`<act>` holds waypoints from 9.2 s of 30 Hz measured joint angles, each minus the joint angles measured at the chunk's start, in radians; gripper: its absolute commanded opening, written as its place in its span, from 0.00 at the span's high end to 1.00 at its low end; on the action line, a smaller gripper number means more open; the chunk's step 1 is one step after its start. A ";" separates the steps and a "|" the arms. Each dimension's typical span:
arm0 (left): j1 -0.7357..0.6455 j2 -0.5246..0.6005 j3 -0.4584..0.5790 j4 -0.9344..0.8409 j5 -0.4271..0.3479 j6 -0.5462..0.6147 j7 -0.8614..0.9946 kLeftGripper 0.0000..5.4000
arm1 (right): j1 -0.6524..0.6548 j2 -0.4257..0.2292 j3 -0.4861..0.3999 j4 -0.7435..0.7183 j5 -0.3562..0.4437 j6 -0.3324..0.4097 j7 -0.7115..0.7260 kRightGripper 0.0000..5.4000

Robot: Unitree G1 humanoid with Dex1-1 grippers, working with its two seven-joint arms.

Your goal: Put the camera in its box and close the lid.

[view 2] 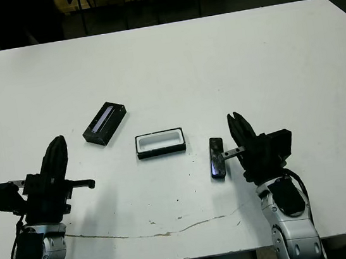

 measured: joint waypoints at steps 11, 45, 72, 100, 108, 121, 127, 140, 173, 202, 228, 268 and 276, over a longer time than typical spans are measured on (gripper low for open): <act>-0.006 0.001 0.001 0.003 -0.002 0.000 0.000 0.99 | -0.001 0.000 0.000 -0.008 -0.002 0.010 -0.002 1.00; -0.030 -0.031 -0.019 0.042 0.012 -0.001 -0.004 1.00 | 0.260 0.067 0.337 -0.417 -0.122 0.207 -0.288 0.39; -0.002 -0.029 -0.011 0.057 -0.012 0.000 -0.035 1.00 | 0.318 0.199 0.318 -0.277 -0.238 0.161 -0.463 0.00; 0.024 -0.027 -0.025 0.032 0.001 -0.002 -0.042 1.00 | 0.325 0.197 0.323 -0.203 -0.274 0.143 -0.471 0.00; 0.025 -0.027 -0.025 0.032 -0.031 0.011 -0.055 1.00 | 0.326 0.194 0.327 -0.186 -0.313 0.128 -0.479 0.00; 0.025 -0.015 -0.024 0.036 -0.047 0.012 -0.073 1.00 | 0.326 0.200 0.326 -0.172 -0.273 0.103 -0.481 0.00; 0.025 -0.015 -0.025 0.034 -0.048 0.020 -0.072 1.00 | 0.326 0.200 0.326 -0.175 -0.260 0.105 -0.487 0.00; 0.029 -0.029 -0.051 0.009 -0.047 0.046 -0.063 1.00 | 0.327 0.192 0.315 -0.294 -0.265 0.308 -0.465 0.00; 0.079 -0.032 -0.086 -0.084 -0.086 0.118 -0.045 1.00 | 0.341 0.188 0.308 -0.518 -0.306 0.660 -0.357 0.74; 0.083 -0.032 -0.102 -0.083 -0.101 0.117 -0.046 1.00 | 0.343 0.195 0.225 -0.486 -0.293 0.585 -0.304 0.93; 0.089 -0.033 -0.107 -0.068 -0.104 0.123 -0.045 1.00 | 0.332 0.186 0.046 -0.696 -0.127 0.638 -0.086 1.00; 0.092 -0.033 -0.095 -0.055 -0.103 0.110 -0.052 1.00 | -0.496 -0.686 0.080 0.112 0.151 0.476 0.896 0.06; 0.092 -0.032 -0.089 -0.055 -0.103 0.113 -0.055 1.00 | -0.495 -0.666 0.114 0.117 0.138 0.489 0.860 0.00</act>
